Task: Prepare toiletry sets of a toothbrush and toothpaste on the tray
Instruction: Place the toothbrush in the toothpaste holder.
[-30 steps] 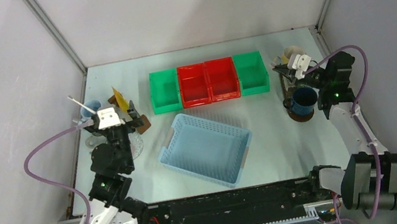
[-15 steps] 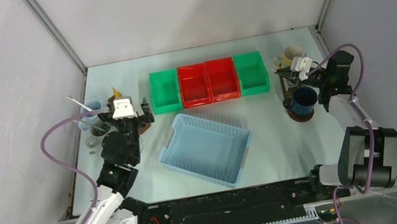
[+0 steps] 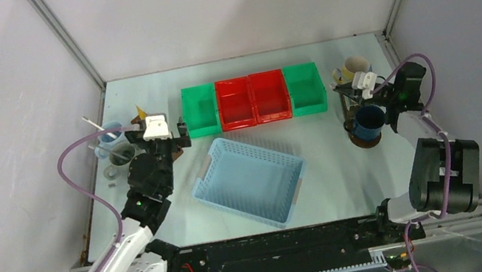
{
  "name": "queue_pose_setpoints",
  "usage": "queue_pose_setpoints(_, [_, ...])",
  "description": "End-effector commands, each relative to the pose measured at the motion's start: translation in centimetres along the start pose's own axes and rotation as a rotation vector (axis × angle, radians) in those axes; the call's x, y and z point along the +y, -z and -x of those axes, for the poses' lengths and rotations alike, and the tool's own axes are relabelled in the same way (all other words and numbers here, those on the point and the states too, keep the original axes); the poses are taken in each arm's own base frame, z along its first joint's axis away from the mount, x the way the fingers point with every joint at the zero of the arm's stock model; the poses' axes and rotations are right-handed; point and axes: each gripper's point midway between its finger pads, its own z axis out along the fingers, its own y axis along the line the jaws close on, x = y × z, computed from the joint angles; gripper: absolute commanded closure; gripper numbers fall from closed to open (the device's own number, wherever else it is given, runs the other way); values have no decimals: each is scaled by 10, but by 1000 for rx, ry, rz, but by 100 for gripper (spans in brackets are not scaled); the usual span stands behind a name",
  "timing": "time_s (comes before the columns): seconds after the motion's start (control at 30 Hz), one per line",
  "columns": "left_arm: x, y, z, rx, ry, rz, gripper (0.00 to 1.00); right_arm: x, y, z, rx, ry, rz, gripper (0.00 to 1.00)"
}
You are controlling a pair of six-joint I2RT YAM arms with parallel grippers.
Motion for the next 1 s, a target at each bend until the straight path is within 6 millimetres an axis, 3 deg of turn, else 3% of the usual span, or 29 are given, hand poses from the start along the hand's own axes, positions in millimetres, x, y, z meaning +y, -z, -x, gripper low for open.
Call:
queue_pose_setpoints(0.0, [6,-3,33,-81,16,10,0,1,2,-7,10,41,6,100])
queue_pose_setpoints(0.57, [6,-1,33,-85,-2,1,0,8,8,-41,83,6,0,86])
queue_pose_setpoints(0.97, [9,6,38,-99,0,-3,0,5,11,-24,76,36,-6,71])
